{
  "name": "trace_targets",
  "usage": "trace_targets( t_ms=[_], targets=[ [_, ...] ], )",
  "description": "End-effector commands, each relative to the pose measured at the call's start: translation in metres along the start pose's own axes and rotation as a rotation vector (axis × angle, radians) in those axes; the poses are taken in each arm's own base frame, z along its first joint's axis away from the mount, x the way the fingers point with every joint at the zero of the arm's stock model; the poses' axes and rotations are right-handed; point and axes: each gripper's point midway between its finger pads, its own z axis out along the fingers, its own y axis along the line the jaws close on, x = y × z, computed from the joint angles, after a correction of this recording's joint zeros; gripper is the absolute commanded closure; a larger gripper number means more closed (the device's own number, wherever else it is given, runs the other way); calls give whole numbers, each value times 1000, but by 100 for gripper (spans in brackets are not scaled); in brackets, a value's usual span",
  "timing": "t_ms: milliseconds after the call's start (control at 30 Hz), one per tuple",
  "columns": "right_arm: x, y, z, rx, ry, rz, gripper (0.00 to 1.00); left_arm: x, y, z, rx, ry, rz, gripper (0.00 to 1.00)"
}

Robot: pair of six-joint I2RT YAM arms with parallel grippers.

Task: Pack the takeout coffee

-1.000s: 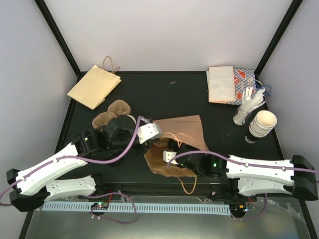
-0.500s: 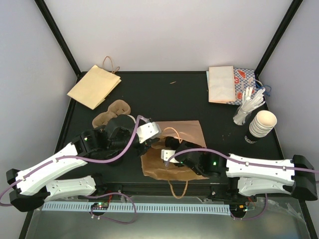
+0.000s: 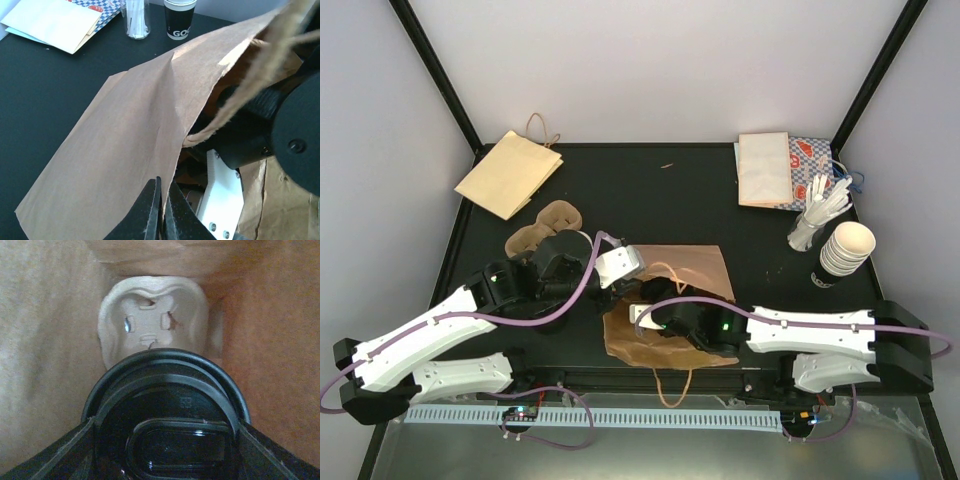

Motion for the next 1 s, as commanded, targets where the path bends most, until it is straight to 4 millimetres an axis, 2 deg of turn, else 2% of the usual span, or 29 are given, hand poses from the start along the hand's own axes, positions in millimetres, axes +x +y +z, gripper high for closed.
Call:
trace_targets(
  t_ms=[0,333,500,733,833,967],
  targets=[
    [6,12,8,-37,34,-12,46,-20,-12,-10,58,-68,-5,98],
    [-13,-17,-25,2,-54,34,46,-14,-11,-7,54,-44,-2,98],
    [-19,-23,-40,-6,-99,62,46,-15,-10,-6,52,-41,0,98],
    [-39,-26,-37,-1,-179,79,46,-17,-12,-4,64,-43,-1,99],
    [-46,-21,-29,-7,-194,69,46,-16,-13,-5,66,-42,-2,98],
    [-45,-13,-16,-23,-179,61,46,-15,-13,-6,68,-42,-7,99]
  ],
)
